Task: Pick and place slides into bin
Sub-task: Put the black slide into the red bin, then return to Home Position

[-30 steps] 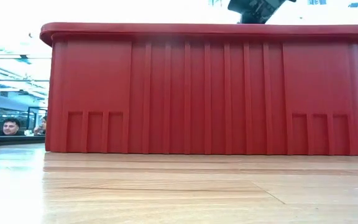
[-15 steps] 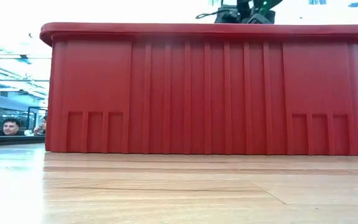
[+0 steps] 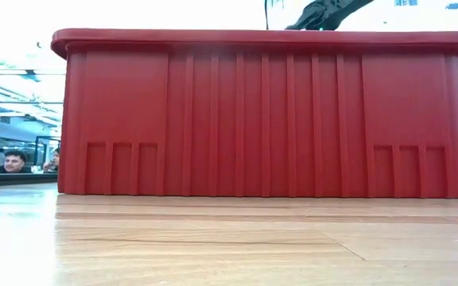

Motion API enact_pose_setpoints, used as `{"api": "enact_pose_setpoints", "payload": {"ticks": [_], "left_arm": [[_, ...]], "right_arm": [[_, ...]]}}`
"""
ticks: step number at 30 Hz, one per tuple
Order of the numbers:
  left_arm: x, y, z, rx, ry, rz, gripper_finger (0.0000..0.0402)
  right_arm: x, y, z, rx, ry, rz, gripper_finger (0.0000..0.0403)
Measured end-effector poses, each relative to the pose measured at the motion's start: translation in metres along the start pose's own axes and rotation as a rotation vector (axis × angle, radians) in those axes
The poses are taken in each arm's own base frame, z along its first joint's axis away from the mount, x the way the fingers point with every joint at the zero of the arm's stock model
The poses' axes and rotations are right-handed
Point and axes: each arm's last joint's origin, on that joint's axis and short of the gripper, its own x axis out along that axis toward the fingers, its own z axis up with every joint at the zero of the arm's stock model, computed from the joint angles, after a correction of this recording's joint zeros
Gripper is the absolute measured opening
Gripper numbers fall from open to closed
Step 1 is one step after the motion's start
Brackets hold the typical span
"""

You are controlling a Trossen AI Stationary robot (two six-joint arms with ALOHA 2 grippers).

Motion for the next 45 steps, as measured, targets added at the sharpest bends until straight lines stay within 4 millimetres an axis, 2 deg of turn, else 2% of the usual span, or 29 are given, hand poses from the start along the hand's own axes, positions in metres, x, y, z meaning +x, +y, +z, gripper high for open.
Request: {"api": "enact_pose_setpoints", "payload": {"ticks": [11, 15, 21, 30, 37, 45], "left_arm": [[0.000, 0.000, 0.000, -0.009, 0.000, -0.001, 0.0124], [0.000, 0.000, 0.000, -0.010, 0.000, -0.001, 0.0124], [0.000, 0.000, 0.000, -0.011, 0.000, -0.001, 0.0124], [0.000, 0.000, 0.000, -0.011, 0.000, -0.001, 0.0124], [0.000, 0.000, 0.000, -0.011, 0.001, -0.001, 0.0124], [0.000, 0.000, -0.001, 0.000, 0.006, 0.001, 0.0124]], "right_arm": [[0.008, -0.002, -0.008, 0.048, 0.064, -0.039, 0.0003], [0.009, -0.003, -0.008, 0.062, 0.048, -0.029, 0.0018], [0.009, -0.003, -0.008, 0.061, 0.049, -0.031, 0.0067], [0.007, 0.000, -0.007, 0.101, 0.075, -0.085, 0.0172], [-0.023, 0.021, 0.001, 0.036, 0.009, -0.161, 0.0214], [-0.071, 0.058, 0.006, 0.050, -0.139, -0.232, 0.0210]]}}
